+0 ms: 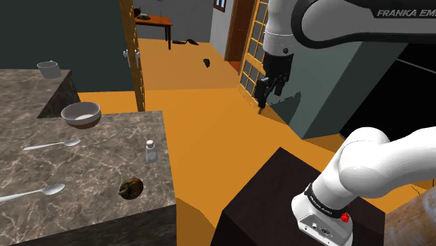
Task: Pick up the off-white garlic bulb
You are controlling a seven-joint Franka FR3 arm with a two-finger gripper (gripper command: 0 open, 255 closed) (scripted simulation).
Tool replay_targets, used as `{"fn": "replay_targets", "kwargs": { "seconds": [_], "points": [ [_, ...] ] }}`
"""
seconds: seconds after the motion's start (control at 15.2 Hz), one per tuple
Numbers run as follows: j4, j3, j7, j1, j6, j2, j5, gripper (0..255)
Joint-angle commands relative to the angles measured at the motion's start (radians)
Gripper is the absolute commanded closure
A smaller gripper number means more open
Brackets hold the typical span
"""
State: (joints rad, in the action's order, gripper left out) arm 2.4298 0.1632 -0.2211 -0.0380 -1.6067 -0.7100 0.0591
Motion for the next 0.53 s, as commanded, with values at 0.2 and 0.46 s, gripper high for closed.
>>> {"fn": "replay_targets", "kwargs": {
  "seconds": [0.2,0.46],
  "points": [
    [0.019,0.096,-0.083,-0.034,-0.154,0.092,-0.021,0],
    [0.014,0.174,-0.152,-0.048,-0.274,0.189,-0.013,0]
  ]
}}
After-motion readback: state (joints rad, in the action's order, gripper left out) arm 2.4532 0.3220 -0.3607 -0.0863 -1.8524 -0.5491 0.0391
